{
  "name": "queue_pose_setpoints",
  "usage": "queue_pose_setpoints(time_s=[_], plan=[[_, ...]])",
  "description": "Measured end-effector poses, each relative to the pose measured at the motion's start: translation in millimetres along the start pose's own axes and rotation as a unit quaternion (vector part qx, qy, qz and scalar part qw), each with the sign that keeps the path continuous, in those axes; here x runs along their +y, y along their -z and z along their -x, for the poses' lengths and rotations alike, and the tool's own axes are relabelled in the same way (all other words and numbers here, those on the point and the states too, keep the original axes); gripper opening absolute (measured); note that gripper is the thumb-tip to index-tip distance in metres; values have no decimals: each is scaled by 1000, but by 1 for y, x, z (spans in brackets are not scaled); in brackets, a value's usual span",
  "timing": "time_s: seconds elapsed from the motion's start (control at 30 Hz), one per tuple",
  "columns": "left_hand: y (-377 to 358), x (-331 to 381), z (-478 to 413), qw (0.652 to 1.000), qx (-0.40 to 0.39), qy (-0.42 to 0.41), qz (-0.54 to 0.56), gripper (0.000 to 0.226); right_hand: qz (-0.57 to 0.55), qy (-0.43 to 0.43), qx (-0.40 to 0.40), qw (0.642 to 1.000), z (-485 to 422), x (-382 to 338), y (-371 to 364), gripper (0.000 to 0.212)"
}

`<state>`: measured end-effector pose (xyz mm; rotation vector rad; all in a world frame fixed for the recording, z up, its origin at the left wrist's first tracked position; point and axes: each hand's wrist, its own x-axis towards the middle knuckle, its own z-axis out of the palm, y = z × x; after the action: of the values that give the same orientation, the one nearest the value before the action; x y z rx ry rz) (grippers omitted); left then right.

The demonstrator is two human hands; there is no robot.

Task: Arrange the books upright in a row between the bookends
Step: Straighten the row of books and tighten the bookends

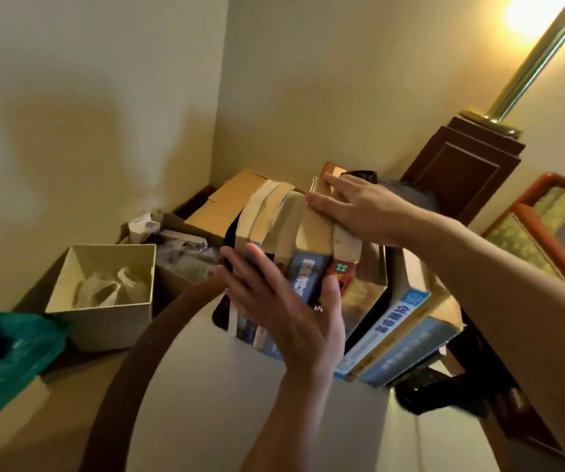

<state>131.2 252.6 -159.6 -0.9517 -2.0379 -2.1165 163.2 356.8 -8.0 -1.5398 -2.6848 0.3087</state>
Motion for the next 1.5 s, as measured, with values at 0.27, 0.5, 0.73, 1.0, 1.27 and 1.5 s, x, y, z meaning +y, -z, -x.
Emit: queue_pose_setpoints(time_s=[0.27,0.5,0.73,1.0,1.27,1.5], plan=[[-21,-10,9,997,47,-40,-42,93,40,-63,-54,996,-6,14,2,89],[-26,-9,9,995,70,-49,-55,92,55,-56,-37,996,-2,18,-1,86],[-28,-11,8,994,71,-50,-61,92,38,-65,-35,997,-1,17,-2,81],[-15,-17,5,999,36,-16,-34,102,96,-35,-13,995,3,3,0,81],[-16,-25,-1,997,55,-18,-50,98,109,1,-34,993,-7,-25,-8,79],[-17,-26,-1,996,53,-24,-67,97,130,7,-48,990,-14,-31,-10,83]])
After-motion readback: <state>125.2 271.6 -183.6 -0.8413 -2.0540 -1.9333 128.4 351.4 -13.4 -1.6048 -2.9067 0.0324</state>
